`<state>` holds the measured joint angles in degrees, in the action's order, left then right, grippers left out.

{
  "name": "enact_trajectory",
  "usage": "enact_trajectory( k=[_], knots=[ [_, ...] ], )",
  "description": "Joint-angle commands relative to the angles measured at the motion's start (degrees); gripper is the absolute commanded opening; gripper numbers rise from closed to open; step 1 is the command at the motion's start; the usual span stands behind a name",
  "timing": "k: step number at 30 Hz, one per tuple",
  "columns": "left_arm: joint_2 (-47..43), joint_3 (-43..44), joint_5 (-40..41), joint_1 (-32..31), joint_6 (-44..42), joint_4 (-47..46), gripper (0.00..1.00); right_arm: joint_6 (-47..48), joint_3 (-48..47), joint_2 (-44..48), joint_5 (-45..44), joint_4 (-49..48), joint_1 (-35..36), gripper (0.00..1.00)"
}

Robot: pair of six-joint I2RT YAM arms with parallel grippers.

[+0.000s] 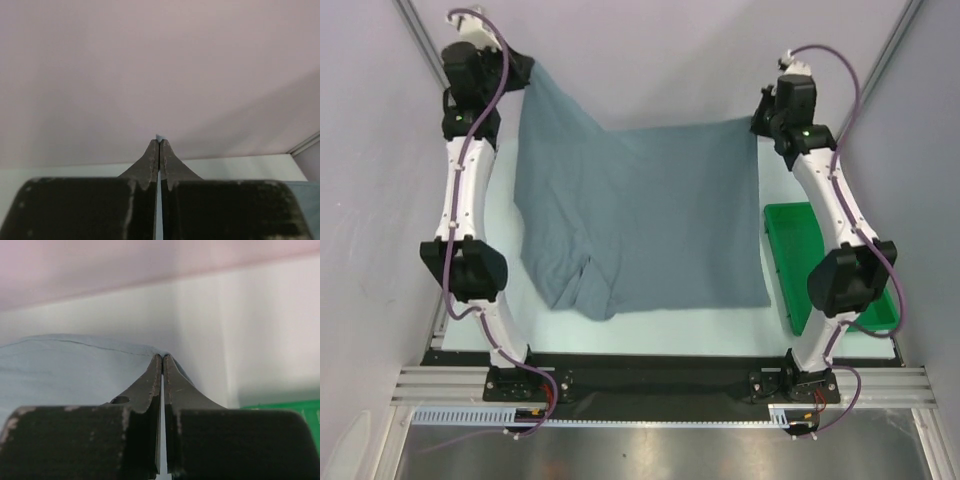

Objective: Fold and stack the t-shirts
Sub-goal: Flatten the tshirt out

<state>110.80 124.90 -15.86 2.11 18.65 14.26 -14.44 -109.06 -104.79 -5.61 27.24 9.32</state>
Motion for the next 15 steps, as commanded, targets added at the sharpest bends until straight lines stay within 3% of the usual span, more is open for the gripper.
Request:
enact_trajectory(
  k=[1, 9, 15],
  knots=[
    [-7.8, 7.0, -2.6, 1.2, 0.6, -2.6, 0.0, 4.1, -5.4, 8.4, -3.4, -6.9, 1.1, 0.0],
    [-20.7, 12.1, -4.4, 7.0, 11.5, -11.9, 0.0, 12.3, -4.6, 23.1, -10.9, -11.6, 10.7, 0.0],
    [-24.8, 16.2, -2.5, 11.1, 19.0, -17.7, 0.01, 14.3, -3.7, 30.8, -13.3, -15.0, 11.9, 0.0]
  ],
)
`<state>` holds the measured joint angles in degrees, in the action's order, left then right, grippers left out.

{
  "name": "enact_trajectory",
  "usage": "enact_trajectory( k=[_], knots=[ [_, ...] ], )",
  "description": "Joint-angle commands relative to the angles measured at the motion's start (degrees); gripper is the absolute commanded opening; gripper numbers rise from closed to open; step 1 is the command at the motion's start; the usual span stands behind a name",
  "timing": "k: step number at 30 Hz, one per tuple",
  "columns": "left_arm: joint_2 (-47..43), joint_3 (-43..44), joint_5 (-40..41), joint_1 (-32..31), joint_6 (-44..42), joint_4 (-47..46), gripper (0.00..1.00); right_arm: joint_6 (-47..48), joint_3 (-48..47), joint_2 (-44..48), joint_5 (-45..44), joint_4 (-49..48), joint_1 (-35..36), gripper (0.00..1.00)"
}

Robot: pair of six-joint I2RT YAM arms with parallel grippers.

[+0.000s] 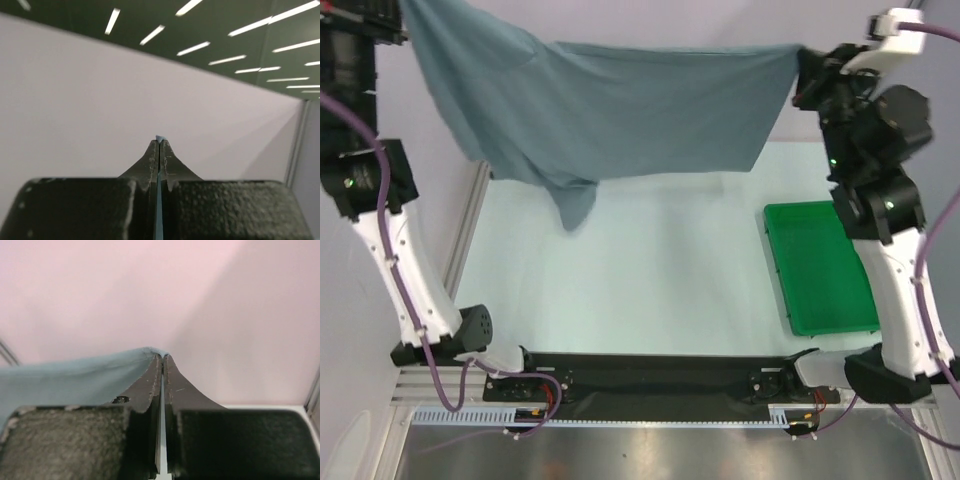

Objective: Fold and stack the t-shirts
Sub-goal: Flatten the tshirt out

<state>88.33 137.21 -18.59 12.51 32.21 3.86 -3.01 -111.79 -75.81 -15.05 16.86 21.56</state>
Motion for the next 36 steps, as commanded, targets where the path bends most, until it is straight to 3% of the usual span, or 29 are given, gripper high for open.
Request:
enact_trajectory(
  k=[1, 6, 11, 16, 20, 28, 36],
  knots=[
    [-3.2, 4.1, 0.2, 0.8, 5.5, -7.2, 0.0, 2.8, -1.1, 2.2, -4.5, -5.1, -0.3, 0.0],
    [-4.8, 4.3, -2.1, 1.0, 9.9, -6.7, 0.0, 5.7, -4.3, 4.1, -4.6, -2.1, -0.4, 0.0],
    [-9.2, 5.0, -2.0, 1.1, 8.9, -4.7, 0.0, 5.5, -4.8, 8.2, -3.8, -0.2, -0.3, 0.0],
    [-19.1, 2.0, -2.3, 1.0, 6.8, -1.5, 0.0, 2.3, -0.1, 18.3, -0.3, -1.0, -0.2, 0.0],
    [-24.3, -0.3, -1.0, 1.0, 4.9, 1.7, 0.0, 1.1, -2.8, 21.5, 1.0, 2.6, -0.4, 0.0],
    [-24.6, 3.2, -1.1, 0.9, 7.7, 2.7, 0.0, -0.9, -7.7, 22.6, 5.5, 7.9, -2.7, 0.0],
    [-22.1, 4.1, 0.1, 1.0, 8.4, 0.4, 0.0, -3.1, -3.4, 21.8, 8.2, 6.4, -3.4, 0.0]
  ],
)
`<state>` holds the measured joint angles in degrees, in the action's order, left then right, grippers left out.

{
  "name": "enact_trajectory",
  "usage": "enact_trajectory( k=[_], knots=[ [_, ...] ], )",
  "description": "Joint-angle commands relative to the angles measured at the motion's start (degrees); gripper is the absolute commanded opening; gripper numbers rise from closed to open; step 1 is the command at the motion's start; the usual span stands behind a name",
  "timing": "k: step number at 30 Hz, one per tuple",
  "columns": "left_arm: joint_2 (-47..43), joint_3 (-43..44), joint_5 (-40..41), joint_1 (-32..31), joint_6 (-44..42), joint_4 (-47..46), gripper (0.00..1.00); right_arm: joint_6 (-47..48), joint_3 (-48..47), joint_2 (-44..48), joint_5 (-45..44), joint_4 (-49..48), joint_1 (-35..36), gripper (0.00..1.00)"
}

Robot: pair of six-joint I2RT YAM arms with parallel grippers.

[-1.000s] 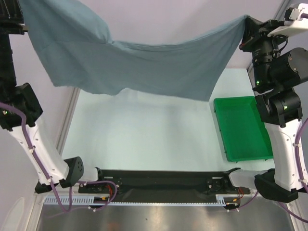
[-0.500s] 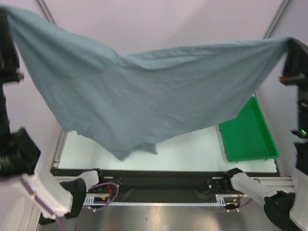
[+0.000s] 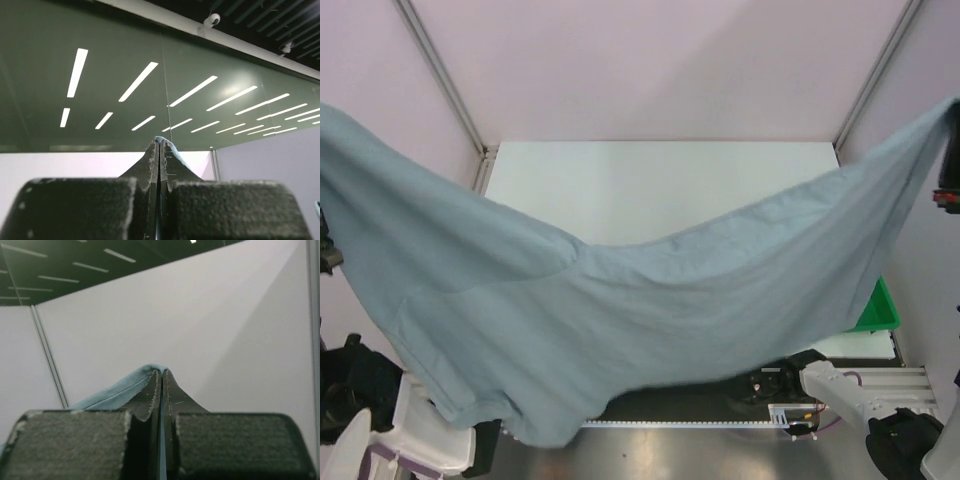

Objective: Fold and stack the t-shirts
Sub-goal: Flatten the tshirt out

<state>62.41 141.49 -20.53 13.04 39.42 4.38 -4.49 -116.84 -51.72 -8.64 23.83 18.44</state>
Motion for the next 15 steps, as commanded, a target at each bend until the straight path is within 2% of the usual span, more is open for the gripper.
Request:
enact_trajectory(
  k=[1, 5, 10, 11, 15],
  knots=[
    [3.9, -0.4, 2.1, 0.4, 1.0, 0.1, 0.0, -1.8, 2.3, -2.9, 1.9, -1.0, -0.2, 0.0],
    [5.4, -5.9, 1.4, 0.5, 0.3, -1.9, 0.0, -2.4, 5.4, -5.8, 1.9, -4.4, -0.3, 0.0],
    [10.9, -6.8, 0.7, 0.5, -1.4, -4.2, 0.0, -2.7, 9.4, -11.0, 2.1, -13.4, -0.2, 0.0],
    [12.9, -7.2, 0.6, 0.4, -1.4, -7.2, 0.0, -2.8, 10.1, -13.3, 2.1, -14.5, -0.2, 0.0],
    [19.8, -2.6, 0.4, 0.5, -2.6, -7.9, 0.0, -3.2, 11.5, -18.4, 1.3, -22.2, 0.2, 0.0]
  ],
)
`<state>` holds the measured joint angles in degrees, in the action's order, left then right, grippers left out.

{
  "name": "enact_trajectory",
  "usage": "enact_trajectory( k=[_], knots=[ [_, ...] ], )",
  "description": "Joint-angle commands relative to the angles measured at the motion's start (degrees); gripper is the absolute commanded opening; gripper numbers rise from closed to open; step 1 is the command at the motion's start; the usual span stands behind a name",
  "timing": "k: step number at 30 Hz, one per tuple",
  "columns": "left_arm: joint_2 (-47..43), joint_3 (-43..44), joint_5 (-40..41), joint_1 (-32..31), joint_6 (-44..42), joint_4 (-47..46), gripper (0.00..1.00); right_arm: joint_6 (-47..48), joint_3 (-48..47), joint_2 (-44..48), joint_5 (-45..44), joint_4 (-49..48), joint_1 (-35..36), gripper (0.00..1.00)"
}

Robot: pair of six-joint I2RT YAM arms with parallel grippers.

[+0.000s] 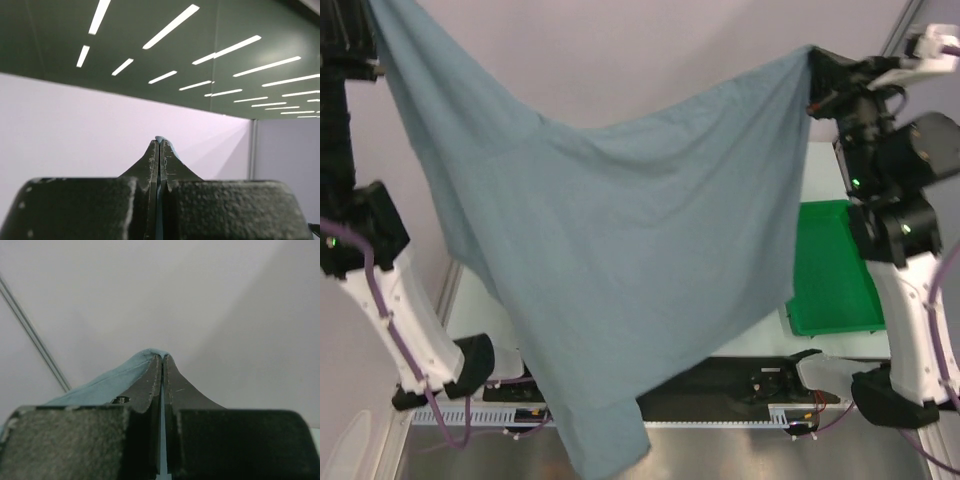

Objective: Fold and stack the t-shirts
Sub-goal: Flatten the tshirt out

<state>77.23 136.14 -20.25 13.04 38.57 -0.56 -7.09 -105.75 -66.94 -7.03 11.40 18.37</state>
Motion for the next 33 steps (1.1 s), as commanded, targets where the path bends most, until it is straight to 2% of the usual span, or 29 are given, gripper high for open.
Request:
enact_trajectory(
  k=[1, 6, 12, 16, 25, 30, 33],
  knots=[
    [6.8, 4.0, 0.2, 0.5, -2.2, -3.0, 0.0, -0.4, 0.3, -4.3, -0.3, -10.5, 0.3, 0.0],
    [13.8, 8.8, 1.5, 0.5, -2.4, -4.4, 0.0, 1.0, -3.6, -12.0, -0.5, -13.5, 0.7, 0.0],
    [13.5, 7.2, 1.5, 0.5, -3.6, -4.7, 0.0, 2.2, -4.9, -13.5, -0.5, -13.5, 1.3, 0.0],
    [10.1, 6.9, 1.8, 0.5, -7.0, -1.2, 0.0, 2.4, -3.1, -9.8, -0.9, -12.8, 2.0, 0.0],
    [-4.1, -2.5, 2.0, 0.5, -10.4, 1.9, 0.0, 2.1, 3.7, 2.3, -0.8, -7.7, 5.4, 0.0],
    [-9.7, -2.3, 3.6, 0.5, -11.1, 3.1, 0.0, -0.4, 5.8, 8.7, 1.3, -3.0, 5.3, 0.0],
    [-10.1, 0.1, 3.8, 0.5, -9.7, 2.5, 0.0, 0.0, 5.6, 10.2, 2.9, -2.6, 5.3, 0.0]
  ],
)
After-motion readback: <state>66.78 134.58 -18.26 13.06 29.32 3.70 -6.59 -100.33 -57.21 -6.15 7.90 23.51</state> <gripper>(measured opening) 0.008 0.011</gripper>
